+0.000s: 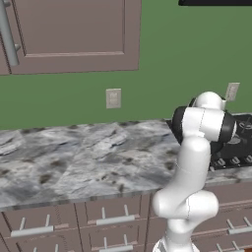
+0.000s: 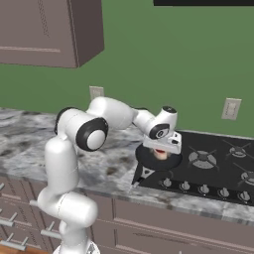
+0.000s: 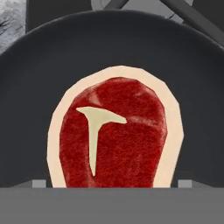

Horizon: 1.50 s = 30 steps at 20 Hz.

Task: Place both pans onto different burners. Then place the bell pepper and the steak on different pans.

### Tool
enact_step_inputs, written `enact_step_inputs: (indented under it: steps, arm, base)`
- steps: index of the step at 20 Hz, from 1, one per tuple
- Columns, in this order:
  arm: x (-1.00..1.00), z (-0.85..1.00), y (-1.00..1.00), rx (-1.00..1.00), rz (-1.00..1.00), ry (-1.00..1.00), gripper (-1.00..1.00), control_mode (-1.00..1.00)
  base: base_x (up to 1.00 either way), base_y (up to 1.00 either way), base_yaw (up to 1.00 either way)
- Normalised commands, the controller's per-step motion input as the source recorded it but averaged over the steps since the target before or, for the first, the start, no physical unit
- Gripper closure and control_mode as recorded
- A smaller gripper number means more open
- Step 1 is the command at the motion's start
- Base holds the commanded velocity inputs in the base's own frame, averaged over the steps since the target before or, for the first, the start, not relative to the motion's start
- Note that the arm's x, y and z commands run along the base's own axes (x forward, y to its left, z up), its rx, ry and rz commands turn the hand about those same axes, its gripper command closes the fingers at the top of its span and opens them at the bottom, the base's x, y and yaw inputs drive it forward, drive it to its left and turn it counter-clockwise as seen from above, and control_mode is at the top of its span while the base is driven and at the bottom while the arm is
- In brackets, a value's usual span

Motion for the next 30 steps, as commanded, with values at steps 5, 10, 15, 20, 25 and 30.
enact_step_inputs:
  steps: [5,10,15,20,25,30]
  arm:
    - [-0.09,-0.19,0.01,0.0,0.02,0.0,-1.0,-1.0]
    - [-0.18,-0.26,0.0,0.0,0.05,-0.08,-1.0,-1.0]
    - [-0.14,0.04,0.0,0.0,0.07,-0.13,-1.0,-1.0]
    - [-0.13,0.42,0.0,0.0,0.05,-0.08,-1.0,-1.0]
    - [-0.12,0.16,0.0,0.0,0.04,-0.01,-1.0,-1.0]
    - [0.0,-0.32,0.0,0.0,0.03,0.0,-1.0,-1.0]
  base:
    - [0.0,0.0,0.0]
    - [0.0,0.0,0.0]
    - [0.0,0.0,0.0]
    - [0.0,0.0,0.0]
    - [0.0,0.0,0.0]
    - [0.0,0.0,0.0]
